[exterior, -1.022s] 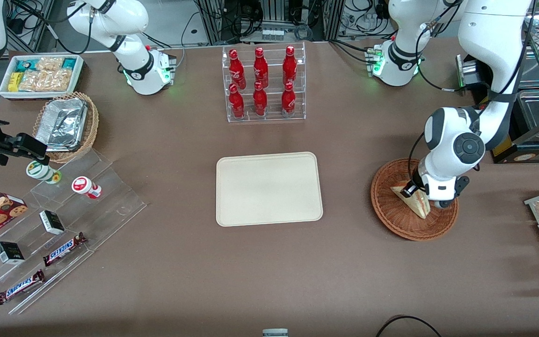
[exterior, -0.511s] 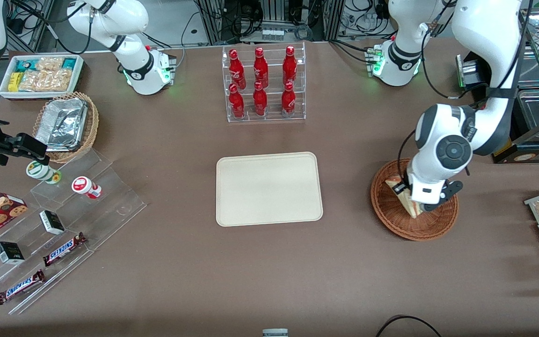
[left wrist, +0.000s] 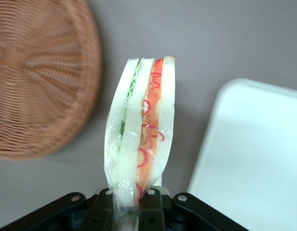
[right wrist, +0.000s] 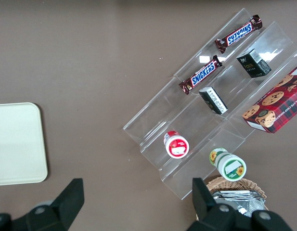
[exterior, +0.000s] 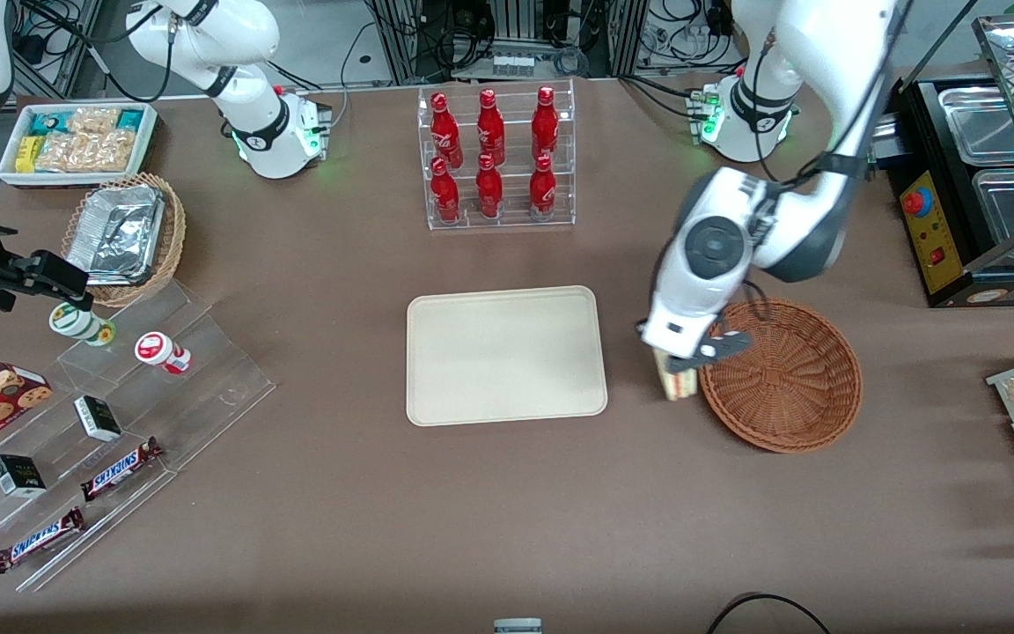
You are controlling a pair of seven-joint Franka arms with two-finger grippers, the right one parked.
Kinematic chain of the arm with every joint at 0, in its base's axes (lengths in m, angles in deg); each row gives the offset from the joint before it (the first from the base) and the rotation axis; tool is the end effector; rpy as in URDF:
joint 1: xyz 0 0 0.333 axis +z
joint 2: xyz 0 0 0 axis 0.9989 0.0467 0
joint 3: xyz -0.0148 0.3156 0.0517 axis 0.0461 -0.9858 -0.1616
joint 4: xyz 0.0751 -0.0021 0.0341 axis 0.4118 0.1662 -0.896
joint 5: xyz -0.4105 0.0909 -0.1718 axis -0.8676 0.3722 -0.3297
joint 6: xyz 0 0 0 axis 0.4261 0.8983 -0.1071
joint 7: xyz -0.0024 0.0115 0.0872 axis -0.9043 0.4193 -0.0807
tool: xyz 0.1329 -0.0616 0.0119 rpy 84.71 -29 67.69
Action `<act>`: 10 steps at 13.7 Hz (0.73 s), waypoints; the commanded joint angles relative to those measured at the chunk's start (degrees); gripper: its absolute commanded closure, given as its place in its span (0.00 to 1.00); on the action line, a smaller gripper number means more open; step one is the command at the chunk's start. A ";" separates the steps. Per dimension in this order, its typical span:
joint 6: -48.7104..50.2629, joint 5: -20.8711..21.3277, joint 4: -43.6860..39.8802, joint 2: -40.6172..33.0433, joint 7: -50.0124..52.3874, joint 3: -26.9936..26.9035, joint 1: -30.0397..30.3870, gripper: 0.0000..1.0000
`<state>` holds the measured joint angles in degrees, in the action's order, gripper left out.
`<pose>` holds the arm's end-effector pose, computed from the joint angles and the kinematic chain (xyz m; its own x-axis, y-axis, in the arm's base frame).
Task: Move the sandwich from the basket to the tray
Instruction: 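Lift the sandwich and carry it over the cream tray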
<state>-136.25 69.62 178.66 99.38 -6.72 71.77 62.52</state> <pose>0.5624 -0.3346 0.2448 0.9668 0.2495 -0.0555 0.2433 -0.9648 -0.0997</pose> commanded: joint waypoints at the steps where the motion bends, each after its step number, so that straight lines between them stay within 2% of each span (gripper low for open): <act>1: 2.53 -0.72 -10.38 7.49 -0.99 0.39 -5.16 1.00; 4: 5.87 -4.75 -20.75 14.79 0.76 2.59 -7.79 1.00; 10: 6.75 -4.15 -34.12 25.95 6.38 2.42 -15.01 1.00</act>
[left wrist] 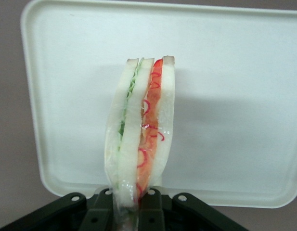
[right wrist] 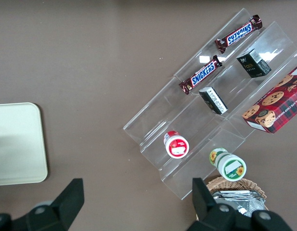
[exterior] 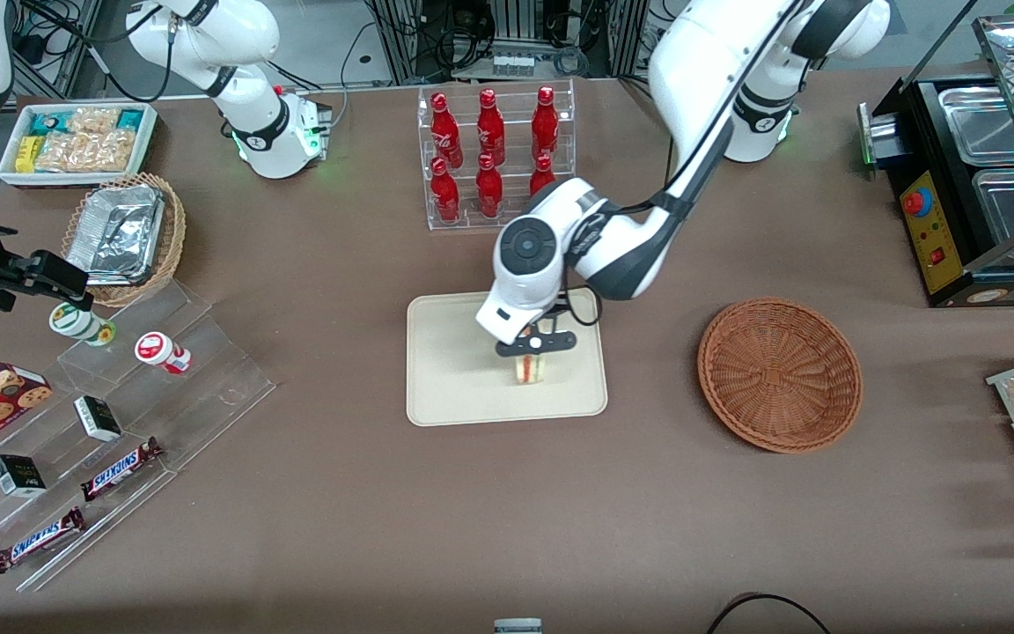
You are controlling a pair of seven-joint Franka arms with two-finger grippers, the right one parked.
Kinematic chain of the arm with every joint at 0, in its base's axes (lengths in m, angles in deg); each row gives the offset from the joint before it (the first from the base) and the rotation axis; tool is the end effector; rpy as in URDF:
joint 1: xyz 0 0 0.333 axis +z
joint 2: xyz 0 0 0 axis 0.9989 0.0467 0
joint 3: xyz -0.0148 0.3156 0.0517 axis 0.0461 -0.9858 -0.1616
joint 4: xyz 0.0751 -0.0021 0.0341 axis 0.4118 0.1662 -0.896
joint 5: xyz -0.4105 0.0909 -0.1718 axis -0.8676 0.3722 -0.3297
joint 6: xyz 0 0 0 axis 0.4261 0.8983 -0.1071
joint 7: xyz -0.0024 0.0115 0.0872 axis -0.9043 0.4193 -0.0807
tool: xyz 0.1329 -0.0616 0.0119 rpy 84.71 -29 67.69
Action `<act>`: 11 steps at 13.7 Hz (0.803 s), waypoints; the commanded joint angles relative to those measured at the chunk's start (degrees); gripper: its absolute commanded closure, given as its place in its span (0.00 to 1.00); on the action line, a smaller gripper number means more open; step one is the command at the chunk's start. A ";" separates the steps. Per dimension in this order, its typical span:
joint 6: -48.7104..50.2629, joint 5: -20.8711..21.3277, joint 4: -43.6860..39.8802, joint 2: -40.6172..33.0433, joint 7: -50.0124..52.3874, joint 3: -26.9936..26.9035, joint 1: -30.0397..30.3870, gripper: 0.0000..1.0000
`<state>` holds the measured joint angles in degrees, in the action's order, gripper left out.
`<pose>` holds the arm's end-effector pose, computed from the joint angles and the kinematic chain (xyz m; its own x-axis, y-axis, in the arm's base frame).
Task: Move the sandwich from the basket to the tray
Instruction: 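Lift the sandwich and carry it over the cream tray, then lower the sandwich onto the tray with the left gripper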
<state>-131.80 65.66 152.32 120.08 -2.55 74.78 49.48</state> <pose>0.5284 -0.5506 0.2097 0.9854 0.1108 -0.1291 0.1108 -0.9938 -0.0075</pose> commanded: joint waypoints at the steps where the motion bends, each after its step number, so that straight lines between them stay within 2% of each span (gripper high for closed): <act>1: 2.30 0.51 -9.19 6.66 3.53 -0.85 -3.36 1.00; 5: 2.74 4.29 -12.98 10.10 8.89 -0.85 -5.40 1.00; 11: 4.32 5.70 -13.51 9.92 10.30 -1.03 -5.31 1.00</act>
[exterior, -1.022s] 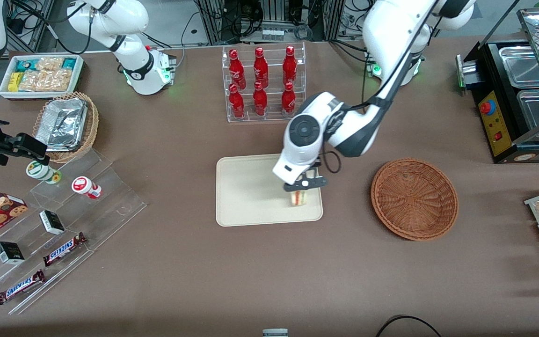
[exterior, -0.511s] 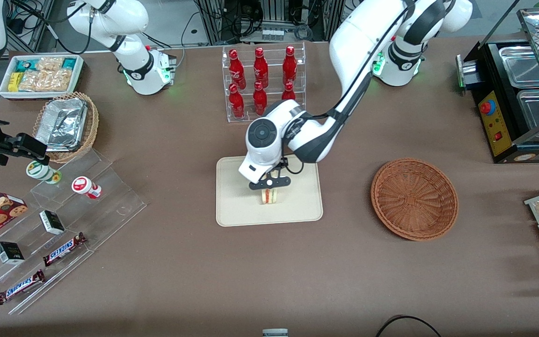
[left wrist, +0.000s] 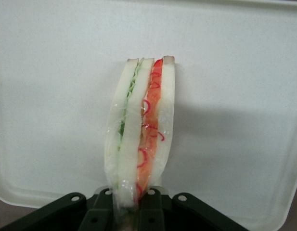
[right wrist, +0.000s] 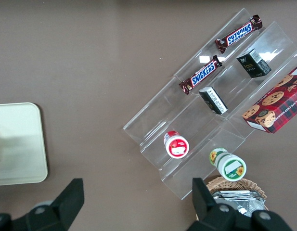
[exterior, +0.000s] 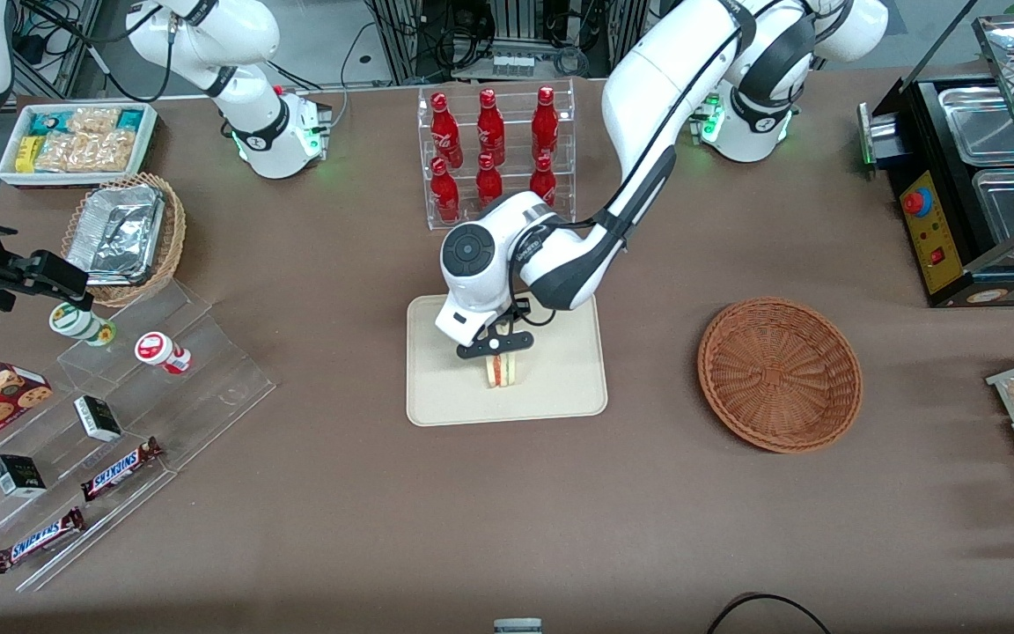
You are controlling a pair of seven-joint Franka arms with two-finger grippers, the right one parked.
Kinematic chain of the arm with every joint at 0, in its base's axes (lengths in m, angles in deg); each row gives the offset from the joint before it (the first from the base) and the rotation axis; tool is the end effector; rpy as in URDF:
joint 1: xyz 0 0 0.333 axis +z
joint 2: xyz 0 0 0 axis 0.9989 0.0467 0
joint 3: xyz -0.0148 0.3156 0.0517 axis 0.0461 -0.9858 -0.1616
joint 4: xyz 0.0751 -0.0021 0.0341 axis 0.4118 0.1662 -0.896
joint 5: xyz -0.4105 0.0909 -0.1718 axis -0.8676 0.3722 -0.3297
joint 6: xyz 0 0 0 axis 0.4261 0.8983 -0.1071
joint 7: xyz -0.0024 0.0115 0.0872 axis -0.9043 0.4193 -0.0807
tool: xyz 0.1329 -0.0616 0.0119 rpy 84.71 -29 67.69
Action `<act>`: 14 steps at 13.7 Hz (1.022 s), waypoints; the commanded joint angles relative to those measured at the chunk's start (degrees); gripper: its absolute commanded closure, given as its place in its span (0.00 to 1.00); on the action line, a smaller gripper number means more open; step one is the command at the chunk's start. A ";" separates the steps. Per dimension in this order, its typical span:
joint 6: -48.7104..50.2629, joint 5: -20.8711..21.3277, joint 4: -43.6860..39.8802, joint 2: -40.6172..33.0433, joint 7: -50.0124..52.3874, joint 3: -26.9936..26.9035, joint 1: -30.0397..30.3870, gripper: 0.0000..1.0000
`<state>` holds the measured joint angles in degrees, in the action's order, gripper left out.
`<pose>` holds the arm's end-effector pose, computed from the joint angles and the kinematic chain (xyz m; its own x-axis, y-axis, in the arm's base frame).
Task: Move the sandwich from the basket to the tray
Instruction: 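Lower the sandwich onto the tray with the left gripper, then open the left gripper to release the sandwich on the tray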
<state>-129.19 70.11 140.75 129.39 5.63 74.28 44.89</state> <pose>0.5213 -0.6027 0.1798 0.9831 0.1638 -0.0813 0.1595 -0.9856 -0.0563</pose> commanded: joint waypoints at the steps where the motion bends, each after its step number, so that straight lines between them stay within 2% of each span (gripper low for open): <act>1: 2.15 1.26 -1.94 0.62 2.74 -0.54 -0.72 1.00; 11: 1.46 1.17 -1.77 1.59 6.44 -0.45 -0.72 1.00; 12: 1.37 1.17 -1.77 1.59 6.44 -0.45 -0.72 0.71; 13: 1.11 1.17 -1.77 1.67 6.44 -0.45 -0.72 0.32; 14: 0.93 1.17 -1.68 1.67 6.35 -0.45 -0.63 0.00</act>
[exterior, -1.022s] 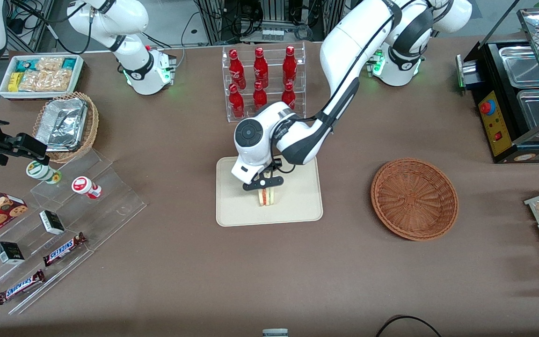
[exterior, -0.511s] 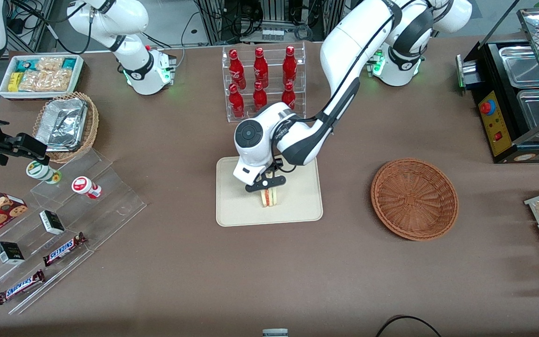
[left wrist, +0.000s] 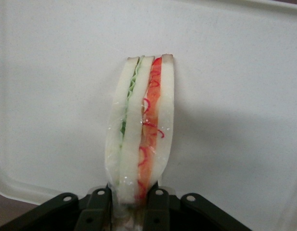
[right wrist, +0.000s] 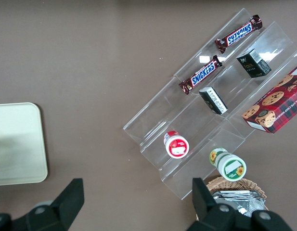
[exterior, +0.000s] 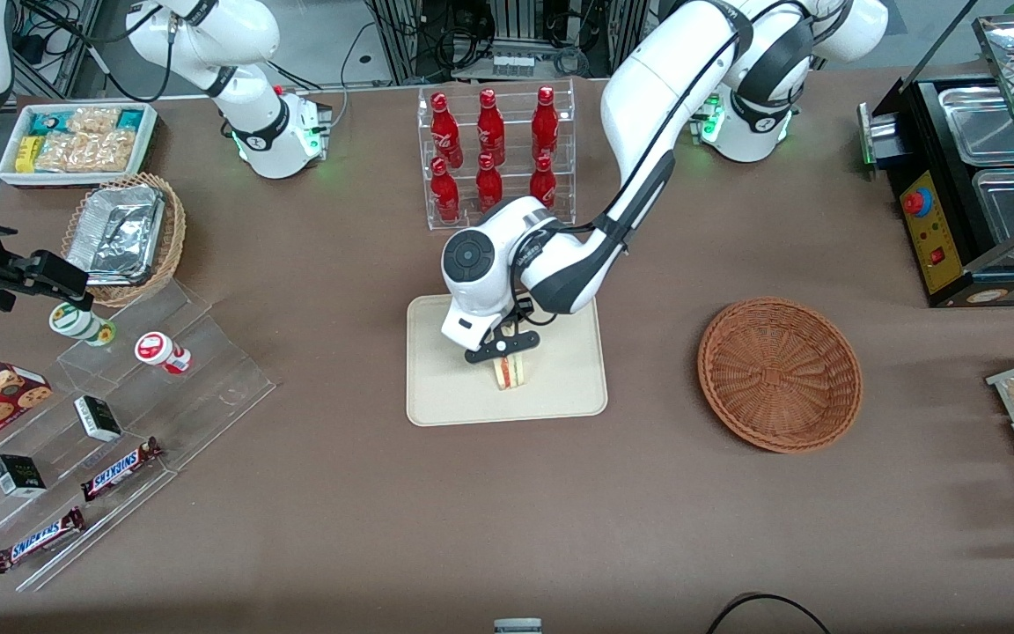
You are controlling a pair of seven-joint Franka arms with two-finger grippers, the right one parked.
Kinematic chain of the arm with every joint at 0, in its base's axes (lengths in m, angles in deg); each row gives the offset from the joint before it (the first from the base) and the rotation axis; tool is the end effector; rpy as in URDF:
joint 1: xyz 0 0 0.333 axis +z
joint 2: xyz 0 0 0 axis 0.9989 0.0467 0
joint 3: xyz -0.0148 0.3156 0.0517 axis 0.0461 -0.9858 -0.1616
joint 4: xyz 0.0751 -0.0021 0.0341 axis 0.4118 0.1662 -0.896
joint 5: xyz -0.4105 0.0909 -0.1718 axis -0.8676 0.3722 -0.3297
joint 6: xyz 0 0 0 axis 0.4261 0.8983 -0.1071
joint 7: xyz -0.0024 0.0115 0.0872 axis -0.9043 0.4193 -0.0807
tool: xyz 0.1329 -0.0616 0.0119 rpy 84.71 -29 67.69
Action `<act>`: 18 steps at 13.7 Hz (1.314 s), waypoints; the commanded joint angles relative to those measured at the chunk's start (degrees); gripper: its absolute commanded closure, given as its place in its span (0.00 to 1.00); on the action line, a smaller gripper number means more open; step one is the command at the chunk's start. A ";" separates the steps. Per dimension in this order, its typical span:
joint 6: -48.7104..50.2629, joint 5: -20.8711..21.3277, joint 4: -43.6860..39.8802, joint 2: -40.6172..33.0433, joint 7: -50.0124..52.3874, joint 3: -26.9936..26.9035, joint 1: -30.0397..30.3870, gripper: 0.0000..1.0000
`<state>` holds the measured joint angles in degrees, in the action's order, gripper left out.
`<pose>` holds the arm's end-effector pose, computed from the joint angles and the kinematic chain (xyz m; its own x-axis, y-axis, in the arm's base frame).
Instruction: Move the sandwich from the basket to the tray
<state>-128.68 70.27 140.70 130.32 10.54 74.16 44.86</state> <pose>0.5196 -0.5993 0.1666 0.9650 0.2483 -0.0848 0.2413 -0.9667 -0.0856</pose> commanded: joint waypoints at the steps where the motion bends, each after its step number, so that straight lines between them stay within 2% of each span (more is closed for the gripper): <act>1: 0.33 1.01 -1.63 0.65 1.36 -0.32 -0.61 0.00; 9: 7.96 0.92 -1.89 -7.87 -0.48 -0.32 0.62 0.00; 13: 13.67 0.83 -1.71 -12.17 -10.05 -0.32 3.61 0.00; 18: 21.85 -0.13 0.56 -17.70 -26.28 -0.15 12.73 0.00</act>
<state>-109.21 70.43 138.01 116.39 -9.09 73.59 53.92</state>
